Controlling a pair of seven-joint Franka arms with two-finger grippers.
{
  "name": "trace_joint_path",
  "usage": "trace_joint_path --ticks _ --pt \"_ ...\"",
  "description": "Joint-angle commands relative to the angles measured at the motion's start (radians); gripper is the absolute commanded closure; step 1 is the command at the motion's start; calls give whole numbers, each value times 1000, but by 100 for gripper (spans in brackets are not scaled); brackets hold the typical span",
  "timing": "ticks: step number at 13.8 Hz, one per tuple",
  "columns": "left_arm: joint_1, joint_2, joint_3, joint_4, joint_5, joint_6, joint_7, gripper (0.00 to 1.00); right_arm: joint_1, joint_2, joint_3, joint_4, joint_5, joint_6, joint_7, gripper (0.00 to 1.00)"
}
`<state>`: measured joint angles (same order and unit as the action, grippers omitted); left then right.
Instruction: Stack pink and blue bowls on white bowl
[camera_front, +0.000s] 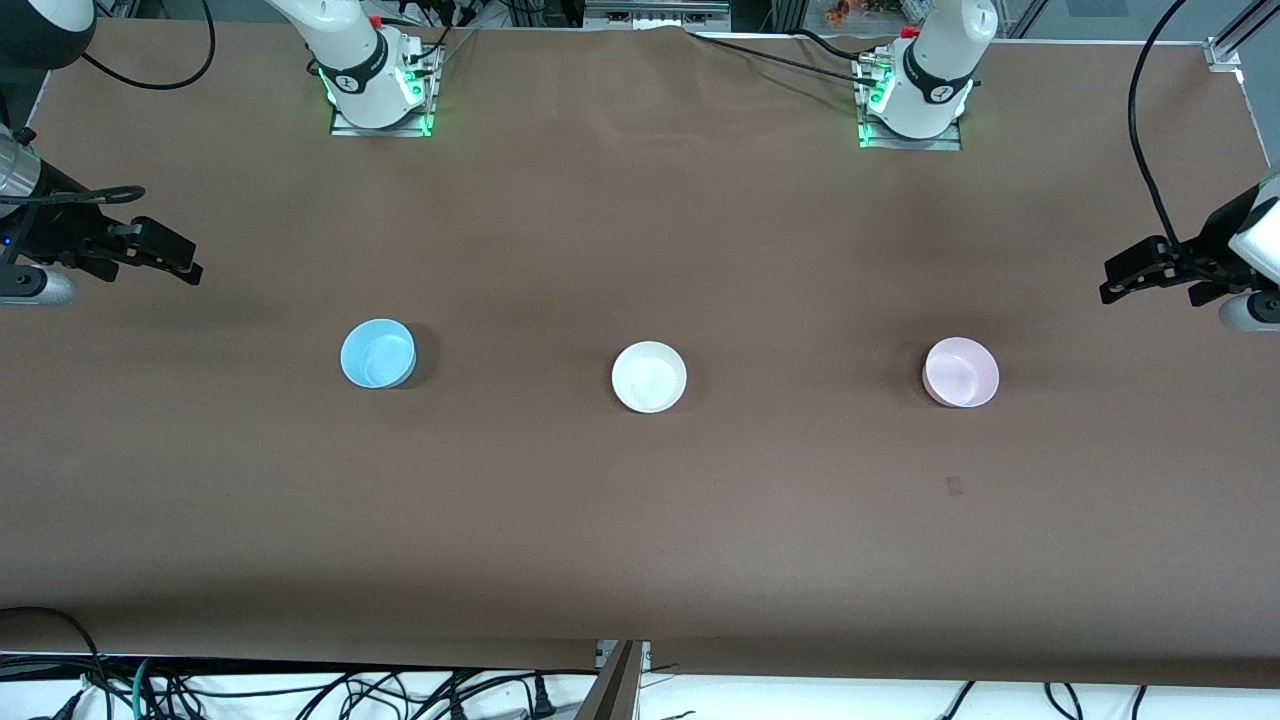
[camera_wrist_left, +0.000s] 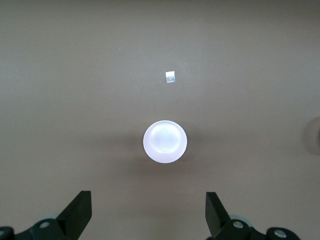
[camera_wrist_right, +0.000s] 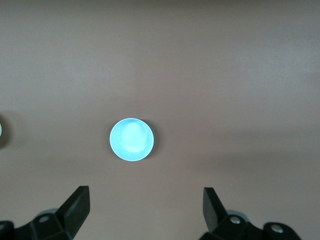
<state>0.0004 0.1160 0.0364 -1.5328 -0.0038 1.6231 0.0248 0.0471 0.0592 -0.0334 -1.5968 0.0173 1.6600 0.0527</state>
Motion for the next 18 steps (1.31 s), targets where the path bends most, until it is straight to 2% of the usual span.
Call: trace_joint_path --ticks 1,11,18 --pt "-2 -13 13 -58 -18 55 21 0 -18 8 15 23 -16 -12 -14 0" --pt "-2 -18 46 -323 -16 335 23 0 -19 7 9 18 -13 -26 -24 0" --pt "-3 -12 57 -498 -10 491 41 0 -18 2 15 17 -11 -110 -36 0"
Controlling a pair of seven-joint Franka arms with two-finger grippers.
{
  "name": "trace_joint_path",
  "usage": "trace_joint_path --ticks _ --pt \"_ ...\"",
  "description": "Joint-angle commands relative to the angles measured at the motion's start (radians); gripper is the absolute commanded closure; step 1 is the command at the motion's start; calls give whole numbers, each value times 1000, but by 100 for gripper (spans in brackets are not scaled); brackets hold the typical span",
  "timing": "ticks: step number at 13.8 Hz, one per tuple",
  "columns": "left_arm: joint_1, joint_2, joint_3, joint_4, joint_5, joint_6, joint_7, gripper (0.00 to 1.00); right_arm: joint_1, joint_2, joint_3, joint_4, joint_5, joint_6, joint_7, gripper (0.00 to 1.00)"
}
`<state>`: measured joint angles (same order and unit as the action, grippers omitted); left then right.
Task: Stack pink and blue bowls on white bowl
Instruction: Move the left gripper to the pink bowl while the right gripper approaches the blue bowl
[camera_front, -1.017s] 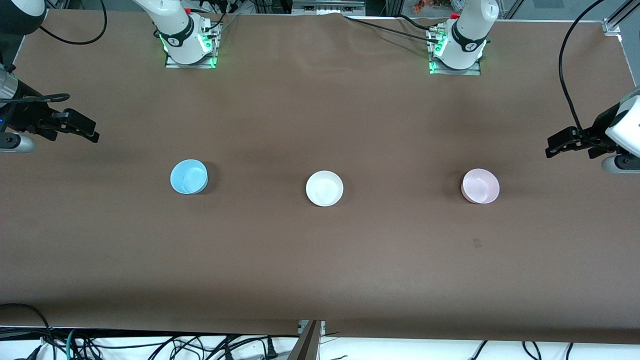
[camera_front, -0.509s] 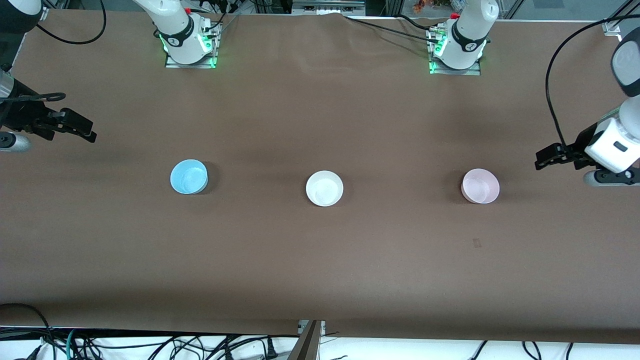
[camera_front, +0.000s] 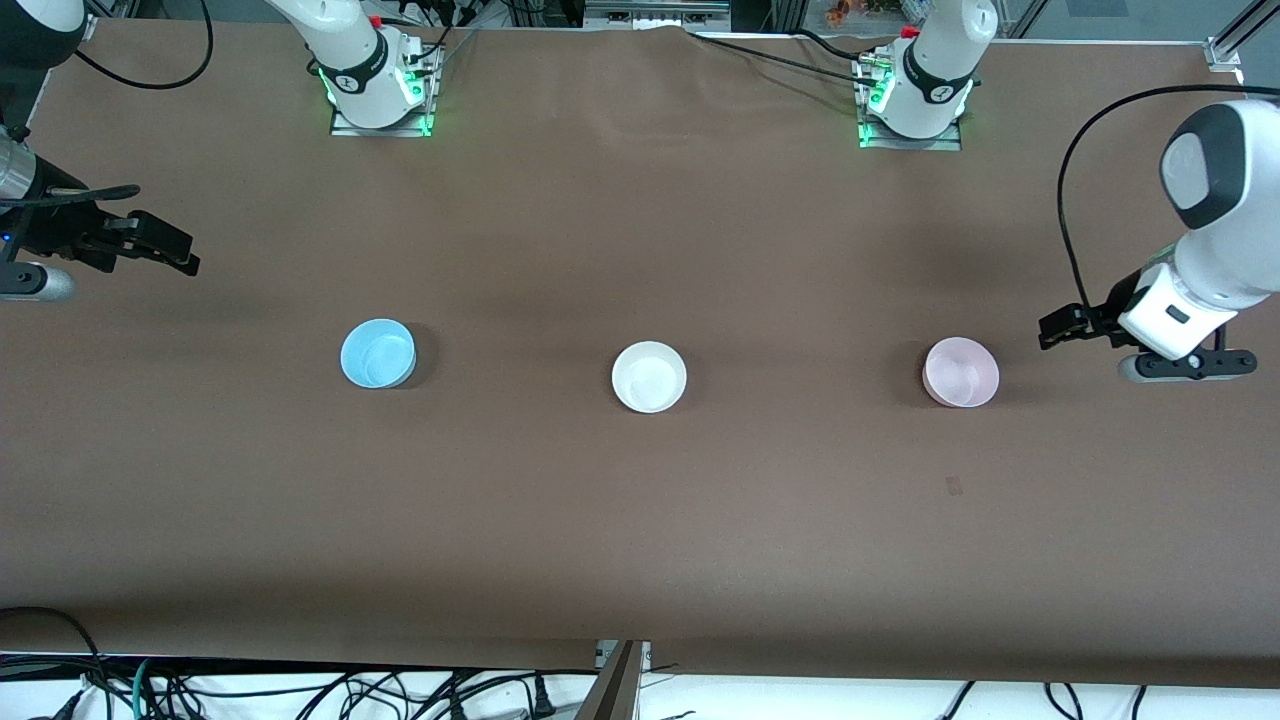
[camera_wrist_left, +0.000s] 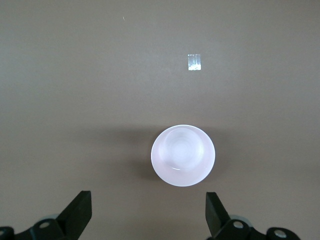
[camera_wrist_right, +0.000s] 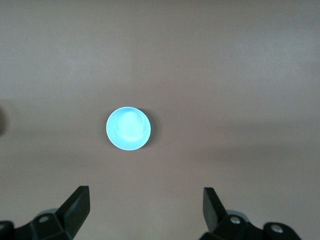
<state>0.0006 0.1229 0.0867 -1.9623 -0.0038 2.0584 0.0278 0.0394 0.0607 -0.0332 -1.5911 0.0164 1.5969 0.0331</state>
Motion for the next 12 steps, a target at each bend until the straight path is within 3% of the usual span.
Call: trace_joint_path --ticks 1,6,12 --pt "-2 -19 10 -90 -12 75 50 0 -10 7 15 8 -3 -63 -15 0" --pt "-4 -17 34 -211 -12 204 69 0 -7 5 18 -24 -3 -45 -12 0" --pt "-4 18 42 -259 -22 266 67 0 -7 -77 19 -200 -1 78 -13 0"
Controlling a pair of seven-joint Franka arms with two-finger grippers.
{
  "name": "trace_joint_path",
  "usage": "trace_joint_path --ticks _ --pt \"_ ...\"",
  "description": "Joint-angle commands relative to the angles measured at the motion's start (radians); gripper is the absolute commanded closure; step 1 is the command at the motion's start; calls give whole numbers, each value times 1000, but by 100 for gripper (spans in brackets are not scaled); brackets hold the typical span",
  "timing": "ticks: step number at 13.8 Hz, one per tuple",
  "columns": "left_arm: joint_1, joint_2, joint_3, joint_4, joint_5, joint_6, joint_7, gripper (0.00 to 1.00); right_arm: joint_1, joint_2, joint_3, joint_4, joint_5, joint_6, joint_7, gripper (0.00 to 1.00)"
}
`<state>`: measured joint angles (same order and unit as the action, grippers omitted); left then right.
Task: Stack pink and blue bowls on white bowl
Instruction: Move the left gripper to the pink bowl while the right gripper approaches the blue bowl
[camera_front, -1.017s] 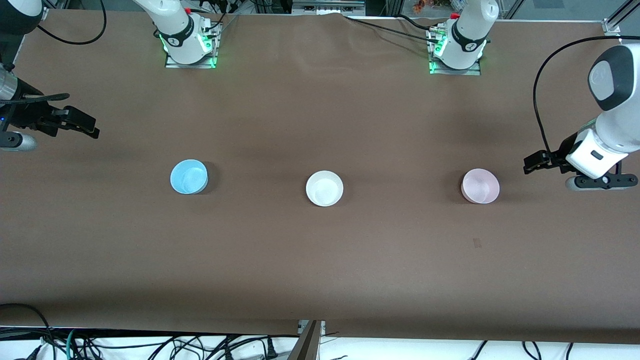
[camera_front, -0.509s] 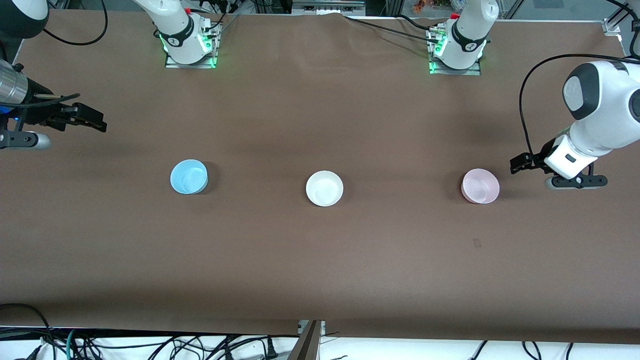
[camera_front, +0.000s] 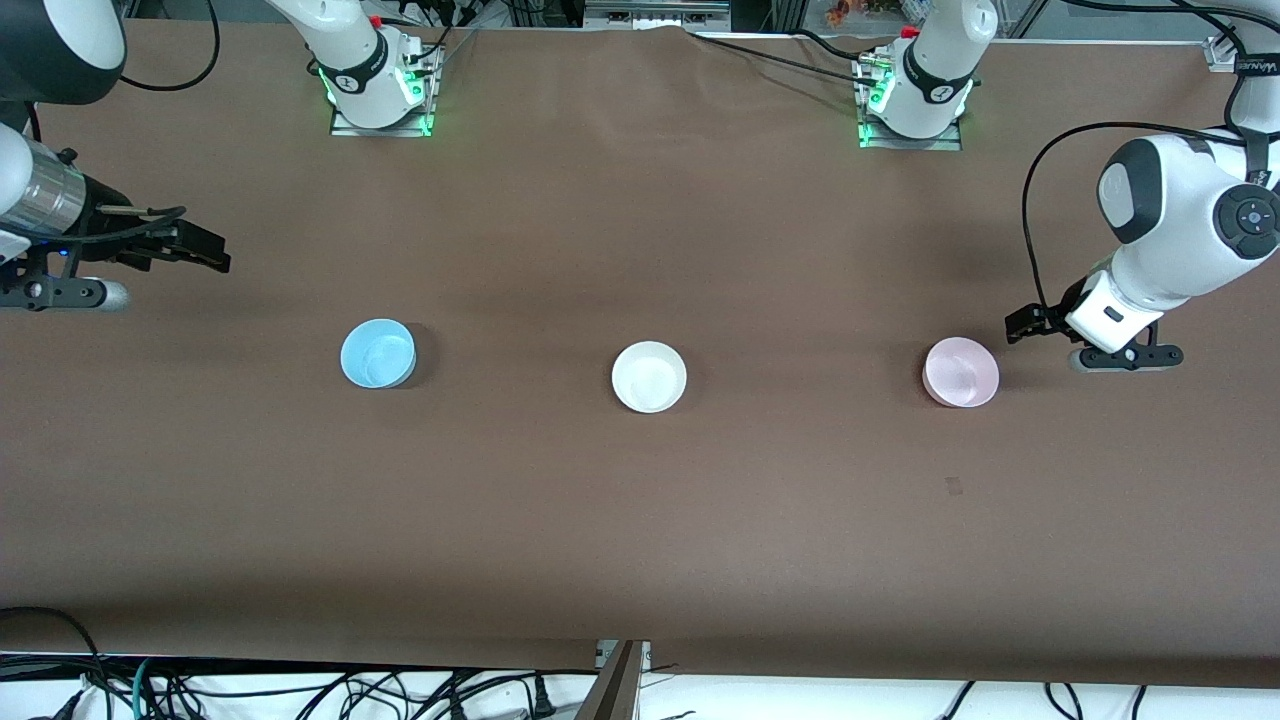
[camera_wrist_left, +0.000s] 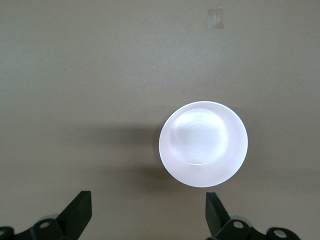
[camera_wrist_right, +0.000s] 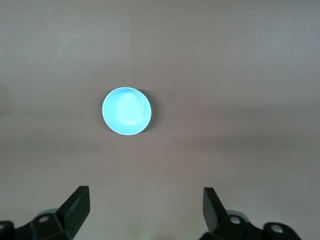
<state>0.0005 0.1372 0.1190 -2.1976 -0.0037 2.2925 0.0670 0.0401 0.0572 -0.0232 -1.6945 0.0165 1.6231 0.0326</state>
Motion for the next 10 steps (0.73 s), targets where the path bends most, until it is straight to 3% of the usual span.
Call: trace_joint_path --ticks 1,10 --pt "-5 4 11 -36 -22 35 28 0 -8 -92 9 -129 -1 76 -13 0" --pt "-28 56 40 -90 -25 110 28 0 -8 -106 9 -267 0 205 -11 0"
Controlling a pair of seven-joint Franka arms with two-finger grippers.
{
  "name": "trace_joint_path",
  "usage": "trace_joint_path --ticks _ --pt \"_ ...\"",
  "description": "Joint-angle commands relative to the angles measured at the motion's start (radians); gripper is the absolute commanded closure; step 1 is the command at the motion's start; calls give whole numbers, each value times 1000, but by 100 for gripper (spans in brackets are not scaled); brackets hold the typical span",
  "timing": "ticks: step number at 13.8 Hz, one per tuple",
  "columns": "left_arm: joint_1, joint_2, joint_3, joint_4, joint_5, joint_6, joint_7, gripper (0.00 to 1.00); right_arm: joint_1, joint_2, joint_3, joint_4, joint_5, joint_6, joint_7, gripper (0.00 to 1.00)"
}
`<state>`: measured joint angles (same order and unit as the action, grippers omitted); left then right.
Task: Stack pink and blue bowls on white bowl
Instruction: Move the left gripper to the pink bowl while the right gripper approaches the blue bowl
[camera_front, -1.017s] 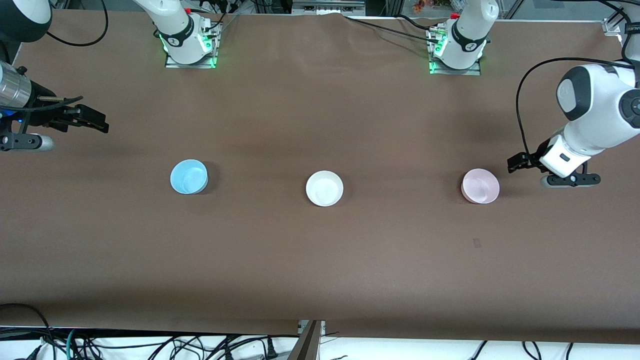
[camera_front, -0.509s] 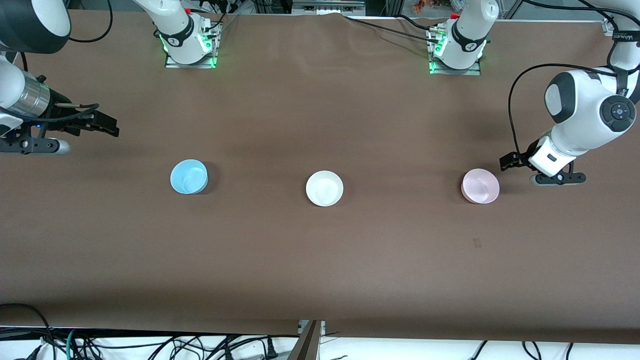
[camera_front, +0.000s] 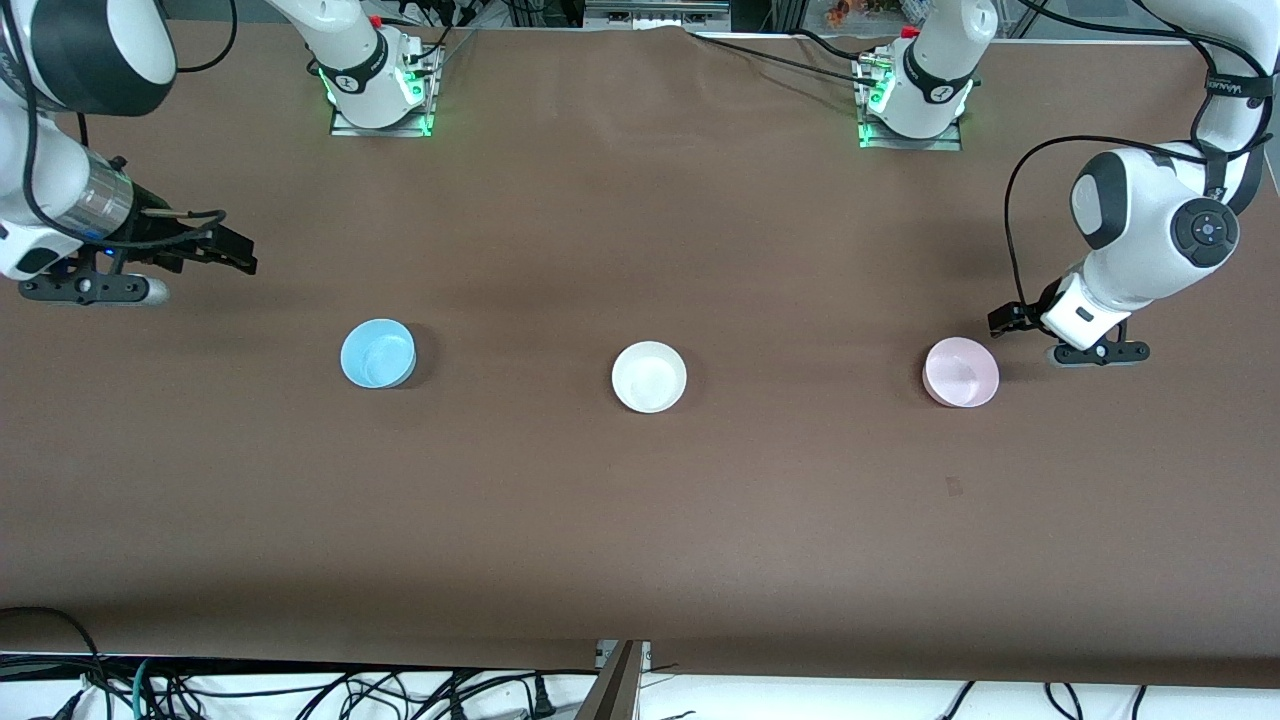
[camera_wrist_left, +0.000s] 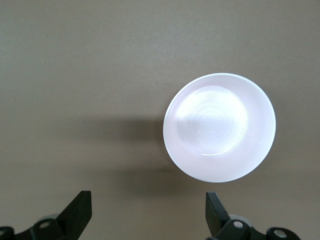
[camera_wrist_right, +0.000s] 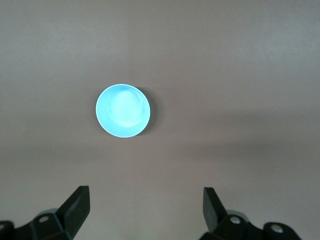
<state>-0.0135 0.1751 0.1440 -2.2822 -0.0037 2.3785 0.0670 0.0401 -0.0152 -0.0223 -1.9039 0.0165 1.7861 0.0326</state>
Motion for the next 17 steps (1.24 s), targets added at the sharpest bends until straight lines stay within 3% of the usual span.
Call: trace_joint_path --ticks 1,12,17 --pt "-13 32 16 -8 -27 45 27 0 -8 -34 8 -78 0 62 -11 0" --pt "-2 142 13 -54 -41 203 27 0 3 -2 13 -237 -1 312 3 0" --pt "-3 145 6 -19 -102 199 16 0 21 124 12 -241 -1 441 1 0"
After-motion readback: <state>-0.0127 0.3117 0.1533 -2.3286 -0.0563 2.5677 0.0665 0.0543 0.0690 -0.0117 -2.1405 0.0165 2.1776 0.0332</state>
